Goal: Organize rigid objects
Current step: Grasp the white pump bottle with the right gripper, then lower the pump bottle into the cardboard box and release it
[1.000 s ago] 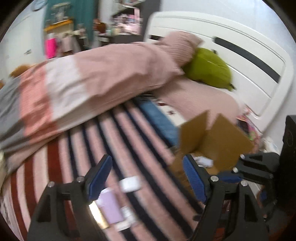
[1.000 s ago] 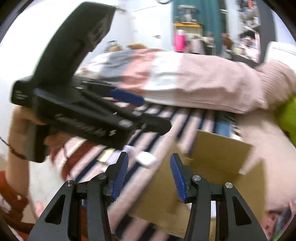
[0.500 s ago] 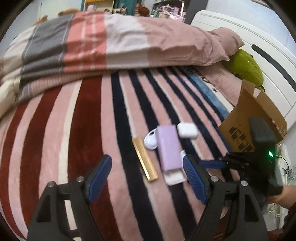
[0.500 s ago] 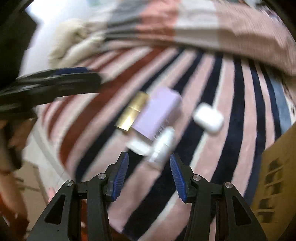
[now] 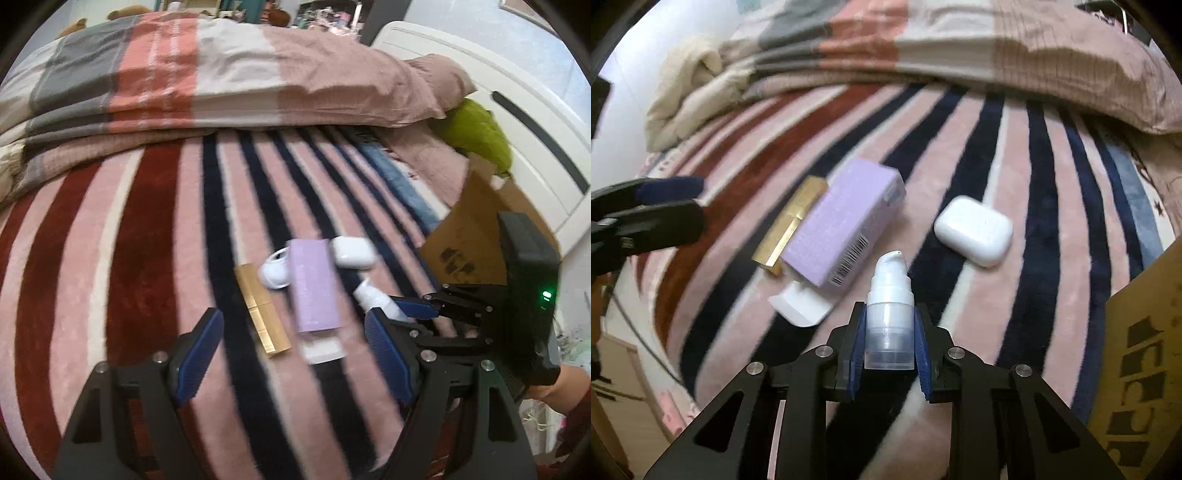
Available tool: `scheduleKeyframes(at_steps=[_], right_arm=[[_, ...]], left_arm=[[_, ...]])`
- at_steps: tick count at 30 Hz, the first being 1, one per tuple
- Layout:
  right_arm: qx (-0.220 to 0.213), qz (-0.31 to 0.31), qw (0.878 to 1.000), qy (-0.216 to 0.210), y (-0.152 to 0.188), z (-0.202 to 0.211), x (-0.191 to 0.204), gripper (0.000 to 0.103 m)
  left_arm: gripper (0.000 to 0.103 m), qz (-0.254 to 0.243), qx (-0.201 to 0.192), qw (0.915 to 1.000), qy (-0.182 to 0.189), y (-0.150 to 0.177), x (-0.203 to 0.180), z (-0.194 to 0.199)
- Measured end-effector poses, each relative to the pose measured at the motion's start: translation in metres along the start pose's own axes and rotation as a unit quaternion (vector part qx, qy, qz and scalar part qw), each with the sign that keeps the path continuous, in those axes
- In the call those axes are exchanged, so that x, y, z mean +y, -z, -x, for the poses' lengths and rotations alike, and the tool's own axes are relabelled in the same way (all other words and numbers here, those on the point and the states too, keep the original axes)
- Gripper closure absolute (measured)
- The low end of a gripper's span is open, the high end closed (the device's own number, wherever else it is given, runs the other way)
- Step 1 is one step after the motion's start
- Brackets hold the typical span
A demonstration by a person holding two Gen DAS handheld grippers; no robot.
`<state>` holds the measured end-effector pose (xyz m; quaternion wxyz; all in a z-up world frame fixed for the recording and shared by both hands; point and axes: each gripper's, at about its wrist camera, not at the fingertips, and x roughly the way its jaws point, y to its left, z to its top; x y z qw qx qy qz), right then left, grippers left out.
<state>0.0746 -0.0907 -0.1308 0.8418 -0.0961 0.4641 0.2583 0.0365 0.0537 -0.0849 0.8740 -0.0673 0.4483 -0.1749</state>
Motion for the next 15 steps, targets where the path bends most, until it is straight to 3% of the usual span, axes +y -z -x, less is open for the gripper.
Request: scheduleKeyframes(at_steps=[6,9,15], right_arm=[[-0.078,0.042,0.995,-0.045,-0.01,0.071,0.014,0.083],[-0.12,0.063,0.989,-0.055,-0.015,0.112,0.012,0.083],[-0.161,0.05,0.985,-0.043,-0.017,0.153,-0.018,0.083]], left_arm=[[0.027,-0.024,-0.025,0.9966,0.074,-0.029,-0.04,0.02],[0.04,-0.036,-0.039,0.9924,0.111,-0.046,-0.063,0.031],[0.068,-0.088,-0.041,0.9819,0.162,-0.08,-0.122,0.033]])
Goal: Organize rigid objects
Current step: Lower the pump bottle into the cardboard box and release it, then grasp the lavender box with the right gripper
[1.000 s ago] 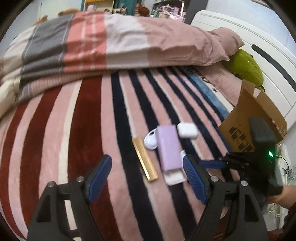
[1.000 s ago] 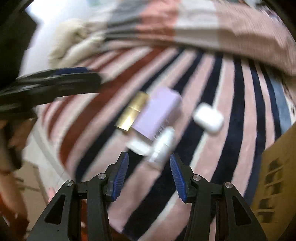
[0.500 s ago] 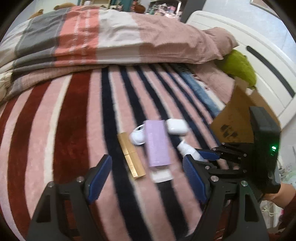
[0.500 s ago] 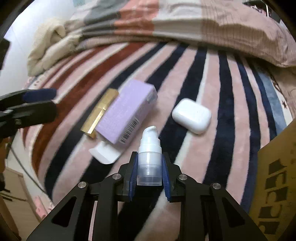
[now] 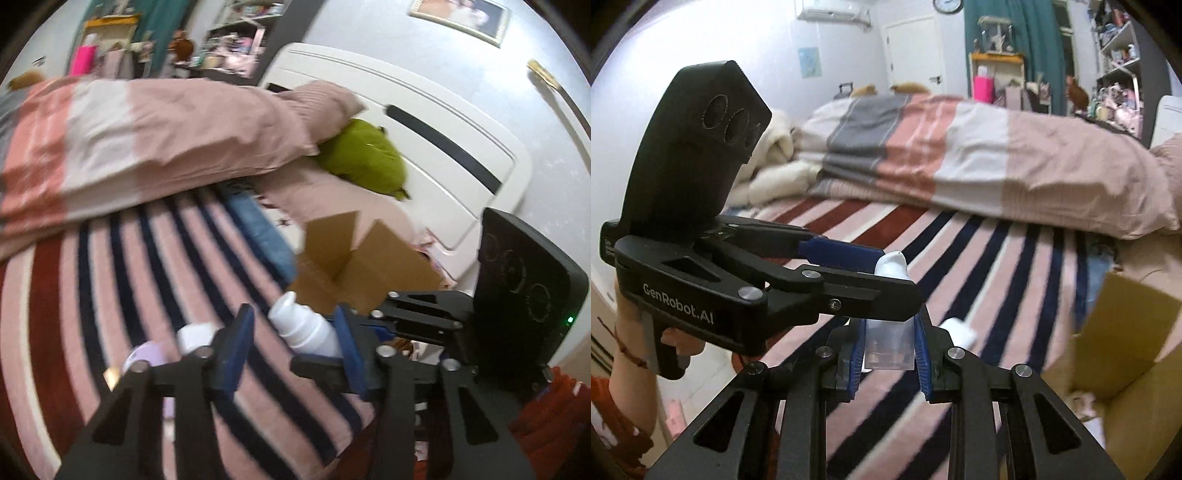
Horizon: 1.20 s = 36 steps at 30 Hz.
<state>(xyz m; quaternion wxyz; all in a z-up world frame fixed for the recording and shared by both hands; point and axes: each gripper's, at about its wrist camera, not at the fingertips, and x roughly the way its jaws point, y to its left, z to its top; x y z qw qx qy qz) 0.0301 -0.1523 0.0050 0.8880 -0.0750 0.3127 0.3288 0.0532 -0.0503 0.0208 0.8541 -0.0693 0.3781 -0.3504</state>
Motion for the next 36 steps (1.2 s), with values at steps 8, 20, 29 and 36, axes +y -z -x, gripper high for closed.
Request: scheduleKeyframes(at_steps=[8,20,29,36], right_arm=[[-0.015,-0.054,0.997,0.053,0.011,0.051,-0.075,0.083],[0.09,-0.118,0.98,0.134,0.037,0.055,-0.149,0.075],[0.059,-0.088,0.99,0.094,0.024,0.056,-0.119,0.06],[0.057,-0.032,0.997,-0.027,0.0,0.014,-0.036,0.06]], left_arm=[[0.07,-0.055,0.045,0.9969,0.034,-0.049,-0.061,-0.074],[0.038,-0.083,0.118,0.9895,-0.007,-0.061,-0.098,-0.15],[0.037,-0.055,0.061,0.9933,-0.081,-0.059,-0.057,-0.083],[0.028,-0.009,0.011,0.9851,-0.171,-0.025,0.012,-0.001]])
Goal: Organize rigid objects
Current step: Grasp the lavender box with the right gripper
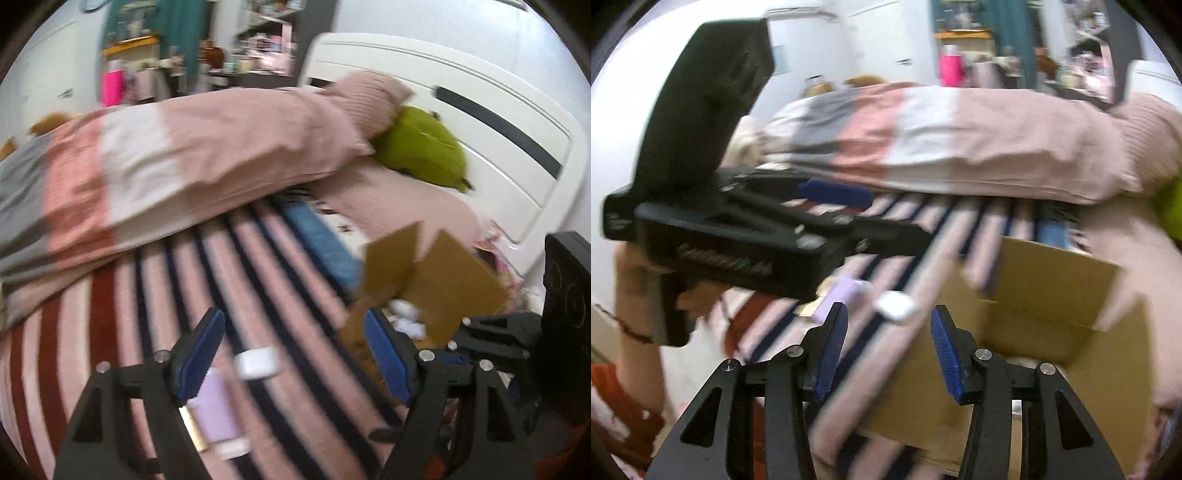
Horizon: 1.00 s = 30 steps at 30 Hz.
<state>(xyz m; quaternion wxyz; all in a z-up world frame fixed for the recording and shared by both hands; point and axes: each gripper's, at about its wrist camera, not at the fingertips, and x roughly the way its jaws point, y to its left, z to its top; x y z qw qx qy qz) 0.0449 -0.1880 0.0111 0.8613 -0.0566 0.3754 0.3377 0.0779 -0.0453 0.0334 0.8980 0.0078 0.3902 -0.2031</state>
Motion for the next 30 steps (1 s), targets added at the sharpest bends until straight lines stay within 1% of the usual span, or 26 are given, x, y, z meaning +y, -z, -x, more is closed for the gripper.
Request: scheduleKeyframes(at_steps=[2,3,4,5,8,11,12,16,18,20,22,24,27,30], right_arm=[[0.013,0.007,1.0,-0.022,-0.001,-0.022,0.018,0.054],[0.022,0.008,0.999,-0.028,-0.001,-0.037,0.027,0.048],[0.028,0.006,0.999,-0.029,0.0,-0.047,0.032,0.045],[0.037,0.003,0.999,-0.031,0.001,-0.063,0.038,0.045],[0.069,-0.016,0.997,-0.031,0.009,-0.112,0.047,0.045],[0.102,-0.043,0.994,-0.011,0.021,-0.165,0.05,0.045],[0.107,-0.047,0.993,-0.001,0.026,-0.176,0.051,0.045],[0.111,-0.054,0.992,0.026,0.024,-0.213,0.046,0.045],[0.11,-0.055,0.991,0.042,0.023,-0.224,0.044,0.045],[0.111,-0.047,0.991,0.049,0.022,-0.223,0.045,0.048],[0.11,-0.04,0.992,0.056,0.023,-0.221,0.046,0.063],[0.108,-0.034,0.992,0.057,0.024,-0.212,0.044,0.069],[0.102,-0.017,0.993,0.053,0.025,-0.193,0.043,0.071],[0.098,-0.014,0.994,0.034,0.021,-0.172,0.045,0.071]], left_arm=[[0.028,0.022,-0.002,0.9996,-0.019,0.018,0.028,0.007],[0.028,0.029,-0.002,0.9993,-0.025,0.026,0.038,0.009],[0.028,0.037,-0.002,0.9989,-0.03,0.036,0.049,0.011],[0.028,0.048,0.0,0.9982,-0.036,0.049,0.063,0.014],[0.028,0.074,0.008,0.9962,-0.046,0.079,0.091,0.015],[0.028,0.097,0.018,0.9934,-0.057,0.105,0.111,0.012],[0.028,0.103,0.021,0.9927,-0.059,0.111,0.116,0.01],[0.028,0.126,0.032,0.9896,-0.062,0.133,0.133,0.006],[0.028,0.132,0.035,0.9888,-0.061,0.14,0.138,0.004],[0.028,0.135,0.037,0.9885,-0.058,0.144,0.141,0.002],[0.028,0.134,0.038,0.9888,-0.054,0.145,0.139,0.001],[0.028,0.13,0.037,0.9898,-0.045,0.141,0.135,-0.001],[0.028,0.123,0.032,0.9916,-0.024,0.132,0.125,-0.004],[0.028,0.11,0.028,0.9935,-0.007,0.12,0.11,-0.006]])
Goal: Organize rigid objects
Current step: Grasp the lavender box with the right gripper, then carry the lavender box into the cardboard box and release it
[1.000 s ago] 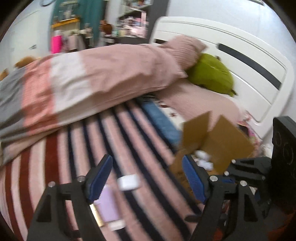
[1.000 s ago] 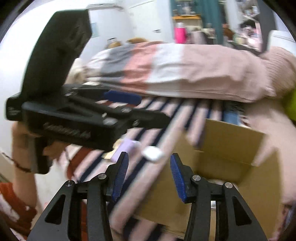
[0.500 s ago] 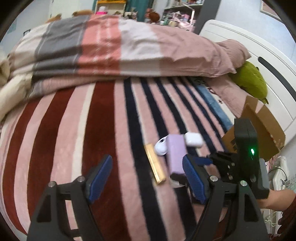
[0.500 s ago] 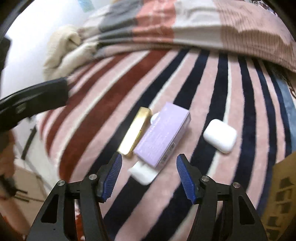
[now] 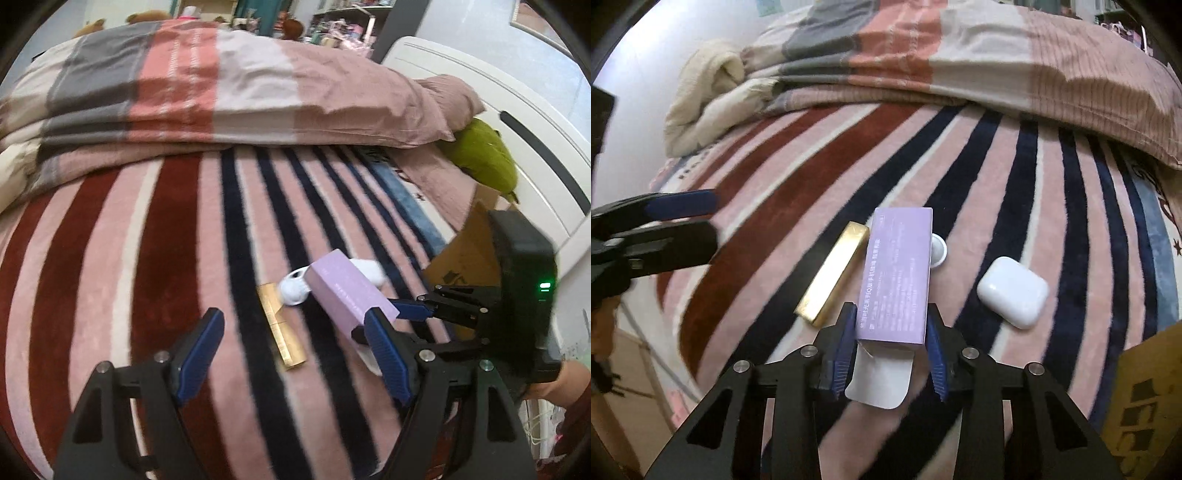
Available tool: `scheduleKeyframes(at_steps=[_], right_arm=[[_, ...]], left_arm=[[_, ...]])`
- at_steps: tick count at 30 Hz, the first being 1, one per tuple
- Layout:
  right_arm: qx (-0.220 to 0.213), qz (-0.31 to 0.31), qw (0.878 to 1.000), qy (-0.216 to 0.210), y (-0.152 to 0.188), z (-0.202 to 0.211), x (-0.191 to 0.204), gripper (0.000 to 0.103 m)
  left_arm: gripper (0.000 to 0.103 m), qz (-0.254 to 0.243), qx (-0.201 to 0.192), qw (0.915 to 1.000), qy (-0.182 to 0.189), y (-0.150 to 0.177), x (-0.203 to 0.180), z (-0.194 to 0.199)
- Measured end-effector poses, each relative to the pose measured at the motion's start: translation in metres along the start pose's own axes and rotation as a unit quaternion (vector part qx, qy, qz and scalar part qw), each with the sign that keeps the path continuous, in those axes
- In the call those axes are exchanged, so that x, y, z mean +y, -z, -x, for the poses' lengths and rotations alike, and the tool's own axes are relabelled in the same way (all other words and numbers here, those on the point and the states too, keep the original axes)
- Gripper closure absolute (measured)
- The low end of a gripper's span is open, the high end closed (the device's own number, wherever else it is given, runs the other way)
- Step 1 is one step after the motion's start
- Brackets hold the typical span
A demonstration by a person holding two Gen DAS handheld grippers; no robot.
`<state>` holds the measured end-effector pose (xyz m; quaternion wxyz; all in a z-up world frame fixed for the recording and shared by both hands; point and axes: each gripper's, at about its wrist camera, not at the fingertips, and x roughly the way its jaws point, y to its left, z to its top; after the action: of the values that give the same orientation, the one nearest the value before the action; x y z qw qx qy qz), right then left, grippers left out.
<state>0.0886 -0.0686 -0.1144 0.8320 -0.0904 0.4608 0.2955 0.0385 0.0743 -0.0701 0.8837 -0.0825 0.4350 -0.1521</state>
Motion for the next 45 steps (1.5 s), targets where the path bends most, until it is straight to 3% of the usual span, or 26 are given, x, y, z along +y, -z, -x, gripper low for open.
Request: scheduleKeyframes(at_steps=[11,17,23,28,33,35,37,40,45], right_arm=[[-0.061,0.033,0.996,-0.054,-0.006,0.121,-0.002,0.071],[-0.103,-0.002,0.994,-0.046,0.002,0.179,-0.046,0.071],[-0.118,-0.061,0.991,-0.028,0.024,0.219,-0.106,0.071],[-0.088,-0.109,0.99,-0.012,0.044,0.225,-0.151,0.071],[-0.055,-0.125,0.991,-0.003,0.058,0.213,-0.174,0.071],[-0.039,-0.12,0.992,0.014,0.06,0.207,-0.175,0.065],[-0.033,-0.116,0.992,0.037,0.06,0.203,-0.174,0.063],[-0.033,-0.107,0.993,0.036,0.058,0.2,-0.169,0.063],[-0.065,-0.075,0.995,0.02,0.045,0.205,-0.138,0.063]], left_arm=[[0.028,-0.047,-0.026,0.991,0.123,-0.057,-0.092,0.011],[0.044,-0.091,-0.03,0.984,0.151,-0.093,-0.159,0.007],[0.044,-0.136,0.008,0.9759,0.17,-0.117,-0.235,-0.029],[0.044,-0.153,0.059,0.9704,0.178,-0.116,-0.277,-0.071],[0.044,-0.161,0.086,0.9694,0.164,-0.107,-0.288,-0.092],[0.039,-0.168,0.086,0.9706,0.149,-0.105,-0.288,-0.093],[0.031,-0.169,0.079,0.9719,0.144,-0.105,-0.284,-0.088],[0.031,-0.162,0.058,0.9757,0.136,-0.109,-0.268,-0.071],[0.03,-0.144,0.011,0.9854,0.091,-0.11,-0.222,-0.031]])
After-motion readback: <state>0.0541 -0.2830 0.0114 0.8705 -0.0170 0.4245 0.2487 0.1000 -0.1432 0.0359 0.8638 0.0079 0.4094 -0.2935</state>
